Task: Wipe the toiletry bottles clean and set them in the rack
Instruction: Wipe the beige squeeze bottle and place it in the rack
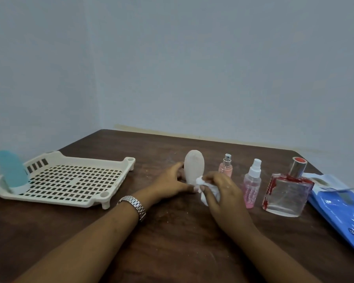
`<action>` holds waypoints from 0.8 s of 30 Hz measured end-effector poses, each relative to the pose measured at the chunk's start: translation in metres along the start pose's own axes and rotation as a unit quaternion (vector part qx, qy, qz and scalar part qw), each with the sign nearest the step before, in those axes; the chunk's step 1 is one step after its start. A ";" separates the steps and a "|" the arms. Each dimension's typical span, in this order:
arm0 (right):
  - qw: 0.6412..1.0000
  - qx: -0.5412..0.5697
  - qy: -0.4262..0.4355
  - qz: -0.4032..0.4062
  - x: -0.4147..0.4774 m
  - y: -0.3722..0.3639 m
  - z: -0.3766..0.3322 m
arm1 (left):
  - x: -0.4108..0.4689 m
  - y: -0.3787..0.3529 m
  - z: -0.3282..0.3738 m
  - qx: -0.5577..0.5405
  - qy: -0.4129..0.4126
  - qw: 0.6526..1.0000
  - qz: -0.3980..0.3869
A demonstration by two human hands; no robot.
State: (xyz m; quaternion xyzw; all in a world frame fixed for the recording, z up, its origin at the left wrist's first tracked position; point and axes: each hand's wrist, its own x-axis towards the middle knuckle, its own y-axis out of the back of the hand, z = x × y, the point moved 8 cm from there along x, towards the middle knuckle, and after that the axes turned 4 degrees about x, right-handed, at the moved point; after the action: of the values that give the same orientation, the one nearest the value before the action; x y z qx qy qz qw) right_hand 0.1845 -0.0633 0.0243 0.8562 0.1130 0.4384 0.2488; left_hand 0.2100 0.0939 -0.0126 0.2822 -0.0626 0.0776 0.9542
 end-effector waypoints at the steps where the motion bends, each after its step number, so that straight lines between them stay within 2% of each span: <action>1: 0.999 0.014 -0.021 0.021 0.001 0.004 0.005 | -0.002 0.000 0.000 -0.016 0.006 1.000 -0.013; 4: 0.996 0.034 -0.048 0.060 0.004 0.012 0.011 | -0.007 -0.002 -0.001 -0.068 0.016 0.995 -0.066; 8: 0.997 0.044 -0.038 0.044 0.001 0.009 0.005 | -0.015 -0.007 0.004 -0.088 0.021 0.987 -0.136; 16: 0.997 0.055 -0.053 0.022 -0.002 0.005 0.004 | -0.017 -0.006 0.002 -0.107 0.026 0.980 -0.164; 24: 0.997 0.046 -0.067 0.004 -0.002 0.002 0.003 | -0.016 -0.006 0.003 -0.105 0.018 0.983 -0.149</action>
State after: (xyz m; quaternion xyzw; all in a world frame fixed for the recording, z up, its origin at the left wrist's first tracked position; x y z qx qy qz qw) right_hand 0.1855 -0.0669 0.0228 0.8945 0.1129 0.3755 0.2147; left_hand 0.1952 0.0860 -0.0161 0.1849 -0.0101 -0.0674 0.9804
